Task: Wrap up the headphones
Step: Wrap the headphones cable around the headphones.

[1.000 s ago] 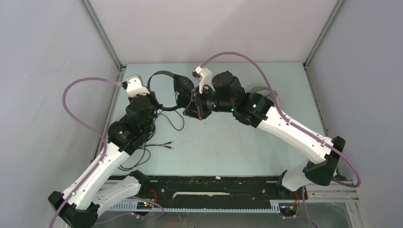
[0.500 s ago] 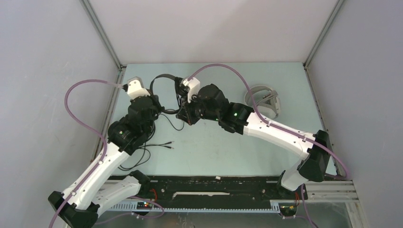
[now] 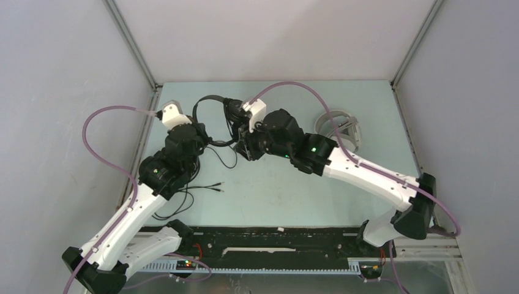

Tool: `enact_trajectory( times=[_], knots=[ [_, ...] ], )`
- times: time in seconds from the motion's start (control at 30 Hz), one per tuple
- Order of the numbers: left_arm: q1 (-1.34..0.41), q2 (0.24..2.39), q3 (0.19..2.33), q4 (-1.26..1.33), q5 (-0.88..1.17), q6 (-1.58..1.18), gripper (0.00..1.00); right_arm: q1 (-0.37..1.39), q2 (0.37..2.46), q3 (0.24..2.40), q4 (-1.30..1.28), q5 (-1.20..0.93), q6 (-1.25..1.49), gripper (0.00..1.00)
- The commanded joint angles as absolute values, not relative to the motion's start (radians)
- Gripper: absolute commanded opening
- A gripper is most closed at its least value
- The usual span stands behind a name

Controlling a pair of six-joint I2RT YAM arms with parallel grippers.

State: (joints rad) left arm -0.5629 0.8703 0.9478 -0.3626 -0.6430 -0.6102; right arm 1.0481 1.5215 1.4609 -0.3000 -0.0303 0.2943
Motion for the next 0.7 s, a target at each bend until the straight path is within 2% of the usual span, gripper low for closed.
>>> enact_trajectory(
  times=[0.0, 0.1, 0.2, 0.43, 0.67],
  knots=[
    [-0.556, 0.846, 0.949, -0.285, -0.663, -0.687, 0.0, 1.054, 1.41, 1.473, -0.406, -0.006, 0.279, 0.31],
    [-0.555, 0.85, 0.955, -0.282, -0.655, -0.69, 0.0, 1.055, 1.379, 1.474, -0.421, -0.013, 0.274, 0.35],
    [-0.555, 0.857, 0.965, -0.288, -0.653, -0.695, 0.0, 1.054, 1.36, 1.467, -0.41, -0.006, 0.275, 0.35],
    [-0.555, 0.849, 0.964, -0.308, -0.655, -0.726, 0.0, 1.065, 1.352, 1.45, -0.323, -0.038, 0.274, 0.22],
    [-0.555, 0.826, 0.974, -0.318, -0.657, -0.735, 0.0, 1.081, 1.387, 1.417, -0.27, -0.06, 0.296, 0.22]
  ],
)
